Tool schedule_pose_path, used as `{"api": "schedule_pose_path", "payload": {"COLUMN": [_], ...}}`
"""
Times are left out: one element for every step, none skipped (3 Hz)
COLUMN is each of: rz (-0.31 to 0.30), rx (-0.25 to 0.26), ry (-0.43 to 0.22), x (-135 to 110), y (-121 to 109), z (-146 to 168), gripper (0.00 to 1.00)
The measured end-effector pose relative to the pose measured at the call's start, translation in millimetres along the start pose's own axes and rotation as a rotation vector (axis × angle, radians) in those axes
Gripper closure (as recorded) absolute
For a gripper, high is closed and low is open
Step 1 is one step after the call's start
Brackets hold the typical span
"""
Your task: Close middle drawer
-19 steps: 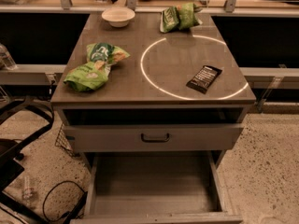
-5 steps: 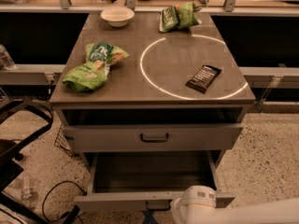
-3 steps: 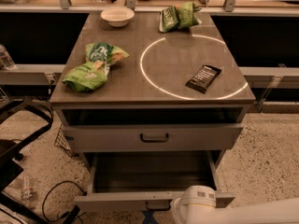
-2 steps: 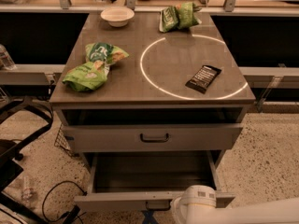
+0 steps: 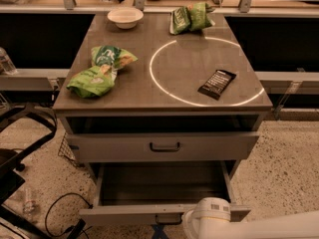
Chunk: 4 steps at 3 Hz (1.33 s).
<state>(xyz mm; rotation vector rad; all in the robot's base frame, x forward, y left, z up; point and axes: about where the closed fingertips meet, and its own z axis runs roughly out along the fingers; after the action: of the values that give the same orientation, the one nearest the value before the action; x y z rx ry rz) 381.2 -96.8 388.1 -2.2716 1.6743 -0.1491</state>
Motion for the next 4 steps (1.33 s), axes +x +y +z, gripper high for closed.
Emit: {"api": "schedule_pose_path", "payload": {"rz": [0.000,0.000,0.000,0.000], "rx": [0.000,0.000,0.000,0.000], "ry": [0.000,0.000,0.000,0.000], "x": [0.0,0.0,0.0,0.0], "y": [0.0,0.0,0.1,0.1], "z": [0.0,0.0,0.1,0.1], "gripper": [0.85,0.62,0.31,0.08]}}
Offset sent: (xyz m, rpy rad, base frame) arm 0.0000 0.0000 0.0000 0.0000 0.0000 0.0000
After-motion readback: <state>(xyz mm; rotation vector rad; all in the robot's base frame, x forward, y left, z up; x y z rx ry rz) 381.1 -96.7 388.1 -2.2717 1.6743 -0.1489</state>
